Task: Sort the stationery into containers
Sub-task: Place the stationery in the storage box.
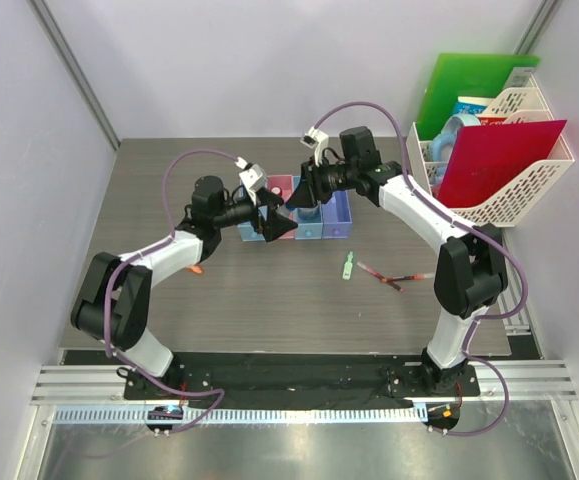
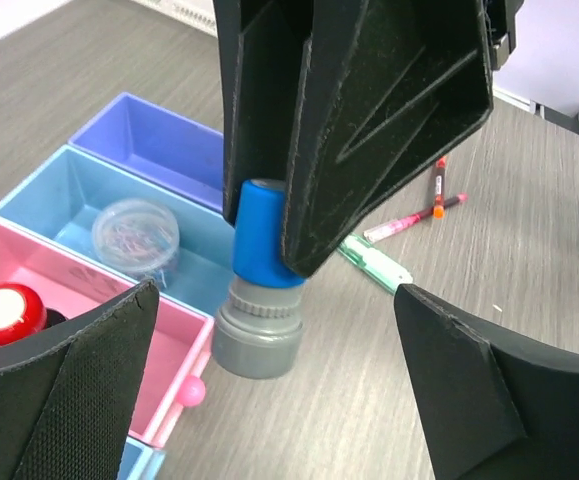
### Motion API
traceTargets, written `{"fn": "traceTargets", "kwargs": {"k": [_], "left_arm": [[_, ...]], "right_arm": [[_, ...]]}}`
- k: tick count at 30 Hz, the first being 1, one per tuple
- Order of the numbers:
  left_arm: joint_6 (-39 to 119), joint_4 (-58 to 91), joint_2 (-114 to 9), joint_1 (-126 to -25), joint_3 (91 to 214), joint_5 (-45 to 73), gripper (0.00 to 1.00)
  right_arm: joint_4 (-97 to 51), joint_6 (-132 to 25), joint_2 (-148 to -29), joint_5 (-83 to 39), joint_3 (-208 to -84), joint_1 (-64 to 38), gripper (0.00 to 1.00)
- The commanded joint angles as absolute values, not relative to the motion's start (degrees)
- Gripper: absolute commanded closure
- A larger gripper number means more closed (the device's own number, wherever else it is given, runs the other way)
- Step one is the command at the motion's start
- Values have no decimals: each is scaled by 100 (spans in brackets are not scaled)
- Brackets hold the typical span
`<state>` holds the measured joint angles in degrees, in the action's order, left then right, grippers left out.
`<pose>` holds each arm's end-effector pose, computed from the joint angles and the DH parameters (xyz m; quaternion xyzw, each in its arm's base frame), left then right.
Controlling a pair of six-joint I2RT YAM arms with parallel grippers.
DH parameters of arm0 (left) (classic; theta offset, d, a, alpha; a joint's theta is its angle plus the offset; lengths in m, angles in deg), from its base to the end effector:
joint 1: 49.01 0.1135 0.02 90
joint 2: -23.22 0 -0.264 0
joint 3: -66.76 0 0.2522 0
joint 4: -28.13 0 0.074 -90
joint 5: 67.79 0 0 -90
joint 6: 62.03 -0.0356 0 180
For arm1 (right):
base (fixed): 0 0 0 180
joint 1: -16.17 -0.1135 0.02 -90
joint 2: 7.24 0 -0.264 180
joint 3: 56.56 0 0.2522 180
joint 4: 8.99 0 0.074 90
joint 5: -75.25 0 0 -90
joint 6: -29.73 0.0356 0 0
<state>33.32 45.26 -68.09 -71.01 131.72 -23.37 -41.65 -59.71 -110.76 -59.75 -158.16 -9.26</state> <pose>0.3147 -0.1546 0.2496 0.3500 0.6584 -0.4279 0.5107 0.3644 0.2011 0.3054 -0.3499 0.7604 0.4267 0.3424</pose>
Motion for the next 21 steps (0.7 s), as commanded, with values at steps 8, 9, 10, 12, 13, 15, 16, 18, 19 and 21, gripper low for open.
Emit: {"fn": "traceTargets", "kwargs": {"k": [8,9,10,12,13,15,16,18,19,21], "left_arm": [[1955,2099,-5124,-7098,13299,-1324,0],[1719,1652,-5009,-7090,13255,-817,0],[1316,1465,-4869,-7081,13194,-516,0],[1005,1009,-4596,-7011,13001,-57,0],[909,911,-4517,-6923,12922,66,0],[864,648,-4332,-6695,12719,234,0],[794,568,-4297,-6607,12614,295,0],[767,418,-4157,-6361,12517,401,0],[724,365,-4112,-6282,12430,393,0],[592,303,-3989,-6114,12341,533,0]], "right_arm": [[-4551,-6632,-11507,-4807,-16874,-1177,96],[-4604,-6694,-11604,-4632,-16972,-1212,96],[-4674,-6808,-11692,-4387,-17086,-1256,95],[-4841,-7037,-12008,-4105,-17420,-1353,96],[-4877,-7090,-12122,-3903,-17586,-1388,95],[-4886,-7248,-12386,-3717,-17719,-1459,96],[-4886,-7292,-12465,-3621,-17807,-1476,96],[-4895,-7450,-12649,-3410,-17861,-1529,96],[-4912,-7521,-12686,-3305,-17878,-1555,96],[-4921,-7670,-12773,-3163,-17852,-1617,96]]}}
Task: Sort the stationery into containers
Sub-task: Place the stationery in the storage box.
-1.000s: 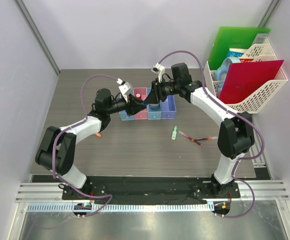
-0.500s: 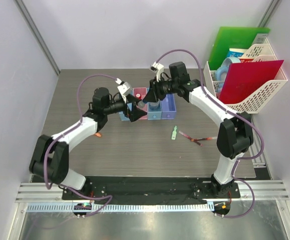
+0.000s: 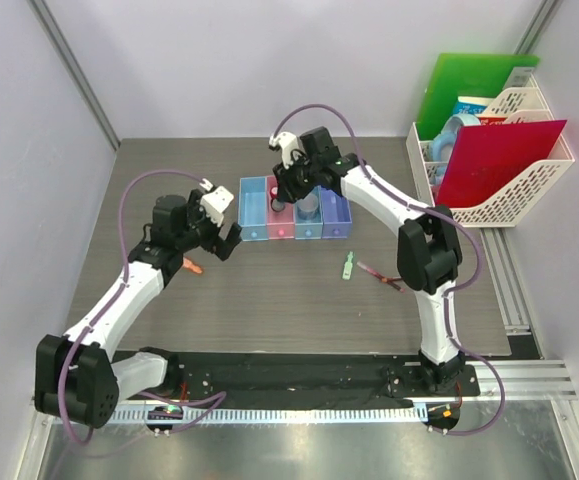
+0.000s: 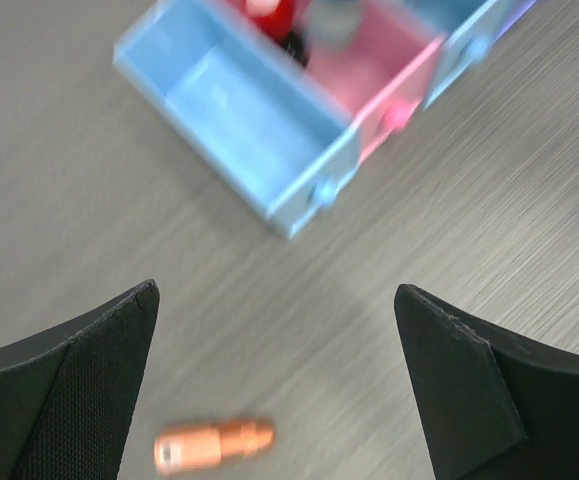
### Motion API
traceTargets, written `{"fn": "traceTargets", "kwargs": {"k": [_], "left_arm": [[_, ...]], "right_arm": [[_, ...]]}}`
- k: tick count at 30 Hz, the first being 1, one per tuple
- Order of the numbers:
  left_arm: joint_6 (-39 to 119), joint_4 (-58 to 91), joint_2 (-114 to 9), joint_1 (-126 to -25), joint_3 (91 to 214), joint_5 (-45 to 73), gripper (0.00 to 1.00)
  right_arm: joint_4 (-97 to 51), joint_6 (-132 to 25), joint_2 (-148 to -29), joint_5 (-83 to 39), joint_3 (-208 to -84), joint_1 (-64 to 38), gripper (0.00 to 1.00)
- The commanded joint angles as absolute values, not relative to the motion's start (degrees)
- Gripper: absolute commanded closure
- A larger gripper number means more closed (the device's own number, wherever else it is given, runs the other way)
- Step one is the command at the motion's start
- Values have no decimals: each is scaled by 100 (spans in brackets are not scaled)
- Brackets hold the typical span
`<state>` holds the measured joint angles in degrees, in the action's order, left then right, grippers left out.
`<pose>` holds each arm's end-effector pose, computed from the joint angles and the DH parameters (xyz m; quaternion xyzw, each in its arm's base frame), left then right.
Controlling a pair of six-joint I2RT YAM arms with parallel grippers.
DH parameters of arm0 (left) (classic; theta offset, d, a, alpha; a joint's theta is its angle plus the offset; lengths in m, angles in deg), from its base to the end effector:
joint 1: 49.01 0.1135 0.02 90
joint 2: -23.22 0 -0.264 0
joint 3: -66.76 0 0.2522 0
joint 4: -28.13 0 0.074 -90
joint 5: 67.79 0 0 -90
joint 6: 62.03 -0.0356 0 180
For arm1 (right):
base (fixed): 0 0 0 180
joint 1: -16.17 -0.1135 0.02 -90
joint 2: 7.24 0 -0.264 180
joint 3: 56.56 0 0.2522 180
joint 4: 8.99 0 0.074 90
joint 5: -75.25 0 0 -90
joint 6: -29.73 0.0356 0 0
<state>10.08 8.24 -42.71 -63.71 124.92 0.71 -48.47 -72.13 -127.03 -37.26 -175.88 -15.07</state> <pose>0.2454 -0.0779 0.2707 0.3285 0.7798 -0.1454 0.5127 0.4079 0.2633 0.2719 -0.4032 0.7962 0.2442 0.3792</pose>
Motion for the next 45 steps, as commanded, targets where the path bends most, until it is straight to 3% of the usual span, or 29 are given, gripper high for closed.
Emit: {"fn": "traceTargets", "kwargs": {"k": [1,17,23,30,38,45], "left_arm": [[530,268,-3971,-6062,12289,551,0],[-226,-268,-4700,-5094,12121,568,0],[-322,-277,-4929,-5068,12130,727,0],[-648,-312,-4806,-4927,12121,463,0],[-1323,-531,-4666,-4655,12130,-2,0],[-2931,-488,-4639,-4532,12024,-319,0]], "right_arm": [[-4938,-7679,-12809,-3102,-17834,-1634,96],[-4983,-8137,-13064,-2512,-17527,-1995,91],[-4983,-8163,-13081,-2504,-17509,-2021,83],[-4991,-8189,-13046,-2504,-17492,-2048,62],[-5000,-8207,-13046,-2504,-17483,-2057,54],[-5035,-8180,-12959,-2469,-17500,-2065,51]]}}
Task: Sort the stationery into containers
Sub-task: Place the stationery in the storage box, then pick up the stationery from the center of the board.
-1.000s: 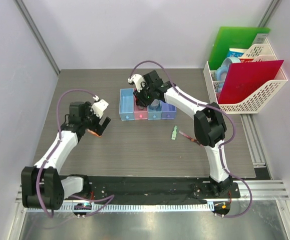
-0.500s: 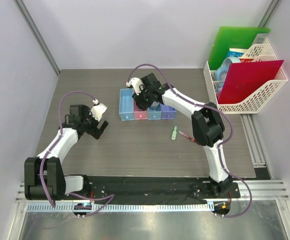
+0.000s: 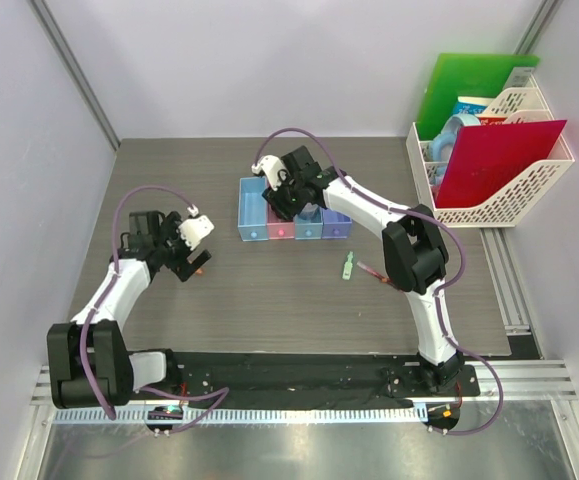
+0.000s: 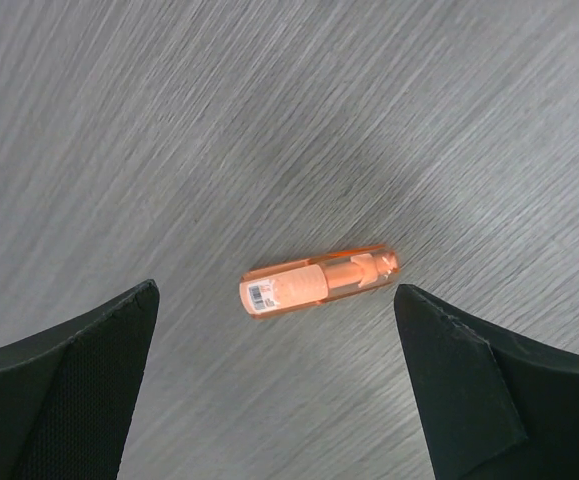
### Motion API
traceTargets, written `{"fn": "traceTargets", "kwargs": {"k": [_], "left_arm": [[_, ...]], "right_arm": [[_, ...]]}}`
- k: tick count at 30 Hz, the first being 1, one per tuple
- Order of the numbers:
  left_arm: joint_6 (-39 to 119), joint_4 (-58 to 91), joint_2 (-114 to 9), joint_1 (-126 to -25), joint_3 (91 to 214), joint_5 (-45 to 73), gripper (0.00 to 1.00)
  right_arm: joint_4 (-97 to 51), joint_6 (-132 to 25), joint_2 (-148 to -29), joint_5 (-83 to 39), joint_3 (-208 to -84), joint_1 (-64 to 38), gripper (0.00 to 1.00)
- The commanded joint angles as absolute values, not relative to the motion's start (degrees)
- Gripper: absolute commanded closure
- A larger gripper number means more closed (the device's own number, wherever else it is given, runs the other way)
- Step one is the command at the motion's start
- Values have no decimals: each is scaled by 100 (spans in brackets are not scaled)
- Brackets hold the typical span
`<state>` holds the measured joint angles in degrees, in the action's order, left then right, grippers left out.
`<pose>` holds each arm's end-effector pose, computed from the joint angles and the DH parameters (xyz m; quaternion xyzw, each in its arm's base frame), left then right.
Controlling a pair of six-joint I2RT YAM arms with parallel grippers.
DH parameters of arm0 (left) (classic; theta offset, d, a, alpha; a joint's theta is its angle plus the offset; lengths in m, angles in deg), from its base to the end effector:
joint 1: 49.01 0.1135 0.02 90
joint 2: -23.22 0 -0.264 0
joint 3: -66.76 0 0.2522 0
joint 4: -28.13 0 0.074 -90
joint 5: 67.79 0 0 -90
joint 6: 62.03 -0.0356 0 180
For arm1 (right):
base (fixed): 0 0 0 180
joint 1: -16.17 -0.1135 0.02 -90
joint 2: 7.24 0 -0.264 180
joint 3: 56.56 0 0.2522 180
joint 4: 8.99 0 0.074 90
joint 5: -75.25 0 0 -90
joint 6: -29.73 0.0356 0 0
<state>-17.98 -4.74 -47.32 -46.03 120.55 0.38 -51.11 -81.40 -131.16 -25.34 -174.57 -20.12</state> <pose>0.2433 -0.0006 0.2082 0.3983 0.8336 -0.0214 0.3821 0.3919 0.2959 0.2256 -0.4756 0.7995 0.1324 0.3421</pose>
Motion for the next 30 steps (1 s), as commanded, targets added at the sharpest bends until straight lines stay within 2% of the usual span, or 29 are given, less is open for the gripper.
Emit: {"fn": "traceTargets", "kwargs": {"k": [1,11,23,25,27,28,30], "left_arm": [[-3264,-523,-4674,-4506,12059,-380,0],[-6207,-2394,-5947,-4233,13254,-1172,0],[-8707,-3950,-7538,-4198,14318,-575,0],[-8769,-3968,-7636,-4198,14327,-452,3],[-8743,-3960,-7741,-4198,14310,-416,10],[-8708,-3951,-7768,-4198,14301,-381,20],[-8699,-3942,-7803,-4198,14222,-354,28]], "right_arm": [[-5044,-8172,-12932,-2442,-17518,-2074,50],[-5193,-8233,-12010,-2152,-17589,-2083,43],[-5185,-8690,-9999,-1888,-16280,-1943,31],[-5185,-8734,-9795,-1950,-15858,-1872,30],[-5176,-8760,-9489,-2055,-15324,-1758,30],[-5167,-8752,-9374,-2108,-15138,-1714,30],[-5063,-8656,-9067,-2222,-14499,-1522,30]]}}
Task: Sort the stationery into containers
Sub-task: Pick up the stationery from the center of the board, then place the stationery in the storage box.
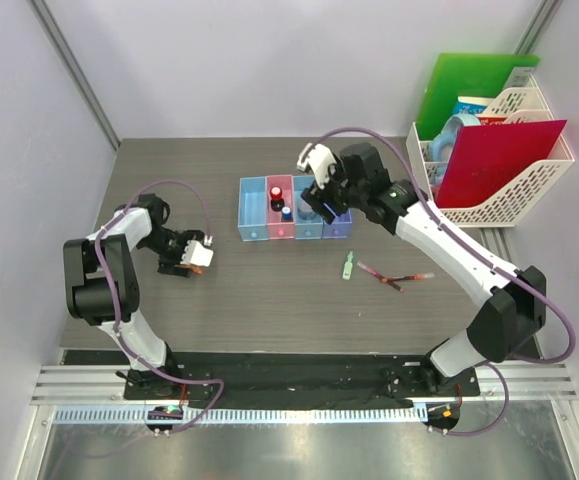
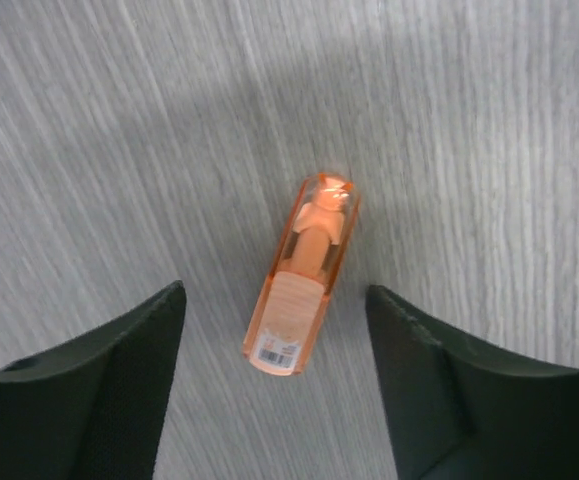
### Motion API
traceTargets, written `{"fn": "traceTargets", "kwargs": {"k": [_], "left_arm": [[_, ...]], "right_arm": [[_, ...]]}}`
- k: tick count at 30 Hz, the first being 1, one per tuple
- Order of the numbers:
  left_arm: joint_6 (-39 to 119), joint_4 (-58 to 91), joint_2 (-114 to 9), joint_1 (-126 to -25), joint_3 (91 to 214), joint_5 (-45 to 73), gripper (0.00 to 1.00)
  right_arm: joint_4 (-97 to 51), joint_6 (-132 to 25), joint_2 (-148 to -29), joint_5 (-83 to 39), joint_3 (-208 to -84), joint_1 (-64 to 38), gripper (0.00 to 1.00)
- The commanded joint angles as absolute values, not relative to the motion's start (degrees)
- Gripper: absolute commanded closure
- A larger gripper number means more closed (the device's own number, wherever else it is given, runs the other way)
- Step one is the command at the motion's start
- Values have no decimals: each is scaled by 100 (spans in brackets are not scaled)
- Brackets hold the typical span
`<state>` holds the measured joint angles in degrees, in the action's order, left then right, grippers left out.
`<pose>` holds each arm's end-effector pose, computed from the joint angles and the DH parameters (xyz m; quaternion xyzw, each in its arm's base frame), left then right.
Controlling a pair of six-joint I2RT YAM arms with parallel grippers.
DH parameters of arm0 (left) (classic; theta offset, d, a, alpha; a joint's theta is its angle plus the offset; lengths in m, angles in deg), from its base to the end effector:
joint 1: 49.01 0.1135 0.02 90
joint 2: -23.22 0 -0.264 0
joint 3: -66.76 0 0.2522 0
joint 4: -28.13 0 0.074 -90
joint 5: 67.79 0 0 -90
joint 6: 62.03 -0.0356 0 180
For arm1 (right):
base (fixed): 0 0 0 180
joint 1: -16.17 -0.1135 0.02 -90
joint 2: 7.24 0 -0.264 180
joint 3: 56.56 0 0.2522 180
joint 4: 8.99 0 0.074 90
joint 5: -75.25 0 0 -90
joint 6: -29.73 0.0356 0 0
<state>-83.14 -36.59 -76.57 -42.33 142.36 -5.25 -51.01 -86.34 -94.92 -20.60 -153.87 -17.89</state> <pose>0.2968 0.0182 0.1647 0.7691 0.5934 -0.1147 0.2080 0.2882 0.1992 0.3609 -0.4597 0.7451 0.0781 0.4769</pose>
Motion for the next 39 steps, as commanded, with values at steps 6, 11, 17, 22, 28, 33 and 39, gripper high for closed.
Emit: {"fn": "traceTargets", "kwargs": {"k": [6,11,17,22,28,33,39], "left_arm": [[-8646,-3986,-7812,-4224,14108,-302,69],[-8340,-4170,-7716,-4338,14169,-126,100],[-7917,-4801,-7469,-4374,14652,-687,100],[-7557,-5207,-7302,-4382,15170,-1460,100],[-6583,-5129,-7197,-4383,15645,-2444,100],[-4142,-4094,-7267,-4540,15979,-3298,100],[-1295,-2098,-7162,-5339,15751,-2774,100]], "right_arm": [[-4728,-8357,-8608,-2311,-12924,-1099,30],[-4684,-7882,-8660,-2196,-12491,-1090,31],[-4728,-7382,-8739,-2240,-12184,-1099,33],[-4570,-7038,-8819,-2363,-11972,-1099,32],[-4420,-6625,-9222,-2425,-12025,-1099,32],[-4323,-6379,-9495,-2608,-12121,-1107,32],[-4183,-6221,-9653,-2592,-12095,-1116,31]]}}
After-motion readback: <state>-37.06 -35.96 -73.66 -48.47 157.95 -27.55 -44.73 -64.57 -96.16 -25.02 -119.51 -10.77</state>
